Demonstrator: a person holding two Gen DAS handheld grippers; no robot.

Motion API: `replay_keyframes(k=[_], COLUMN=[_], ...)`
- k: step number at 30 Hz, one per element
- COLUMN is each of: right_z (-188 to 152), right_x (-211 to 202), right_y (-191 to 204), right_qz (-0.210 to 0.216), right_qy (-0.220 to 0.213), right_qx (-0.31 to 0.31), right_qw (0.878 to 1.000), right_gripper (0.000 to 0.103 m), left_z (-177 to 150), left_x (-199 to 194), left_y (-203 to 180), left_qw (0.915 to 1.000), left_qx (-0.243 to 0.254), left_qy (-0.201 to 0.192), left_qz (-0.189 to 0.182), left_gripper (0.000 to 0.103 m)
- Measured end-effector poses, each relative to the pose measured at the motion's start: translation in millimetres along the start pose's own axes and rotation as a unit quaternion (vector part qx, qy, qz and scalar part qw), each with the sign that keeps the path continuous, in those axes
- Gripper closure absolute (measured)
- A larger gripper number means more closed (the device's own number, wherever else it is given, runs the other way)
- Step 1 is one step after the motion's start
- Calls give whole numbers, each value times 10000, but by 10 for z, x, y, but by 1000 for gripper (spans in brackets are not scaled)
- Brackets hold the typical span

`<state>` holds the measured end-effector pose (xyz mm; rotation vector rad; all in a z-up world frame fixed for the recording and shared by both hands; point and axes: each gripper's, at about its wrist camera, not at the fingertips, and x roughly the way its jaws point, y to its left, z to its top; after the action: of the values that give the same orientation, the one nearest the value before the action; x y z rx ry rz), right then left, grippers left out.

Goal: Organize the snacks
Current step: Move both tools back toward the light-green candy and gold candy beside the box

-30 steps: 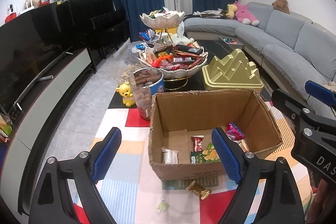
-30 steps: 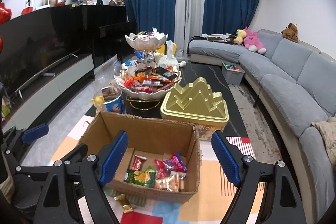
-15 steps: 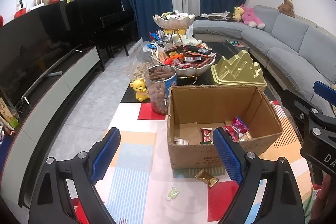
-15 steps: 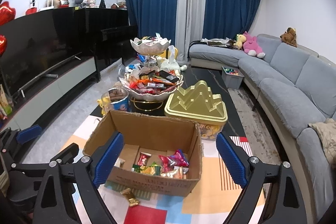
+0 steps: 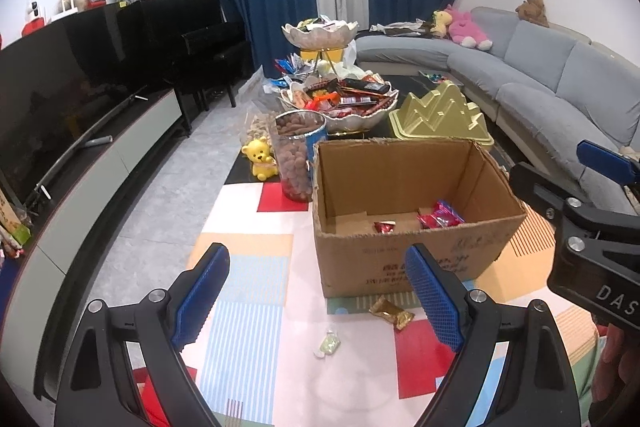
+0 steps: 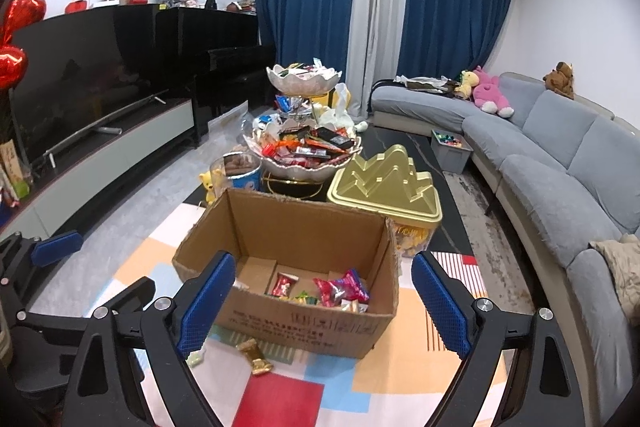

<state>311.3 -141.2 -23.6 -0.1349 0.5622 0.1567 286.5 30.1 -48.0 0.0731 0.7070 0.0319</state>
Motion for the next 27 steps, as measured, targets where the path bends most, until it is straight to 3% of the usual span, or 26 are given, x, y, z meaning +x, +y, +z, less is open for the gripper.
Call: replay_keyframes(k=[9,27], right_z=[-171,-607], right_x=[-33,83], right_y=[45,218], right_qz=[53,260], right_qy=[52,352], right_qx=[-97,-435], right_qw=[9999,9981], right_gripper=[12,12], left_z=[-149,-680], left_x=[-73,105], left_y=[21,37], left_qw=[9999,9996], left_qx=[-13,134], left_qy=[-98,199], left_qz=[32,-138], left_gripper=[14,14])
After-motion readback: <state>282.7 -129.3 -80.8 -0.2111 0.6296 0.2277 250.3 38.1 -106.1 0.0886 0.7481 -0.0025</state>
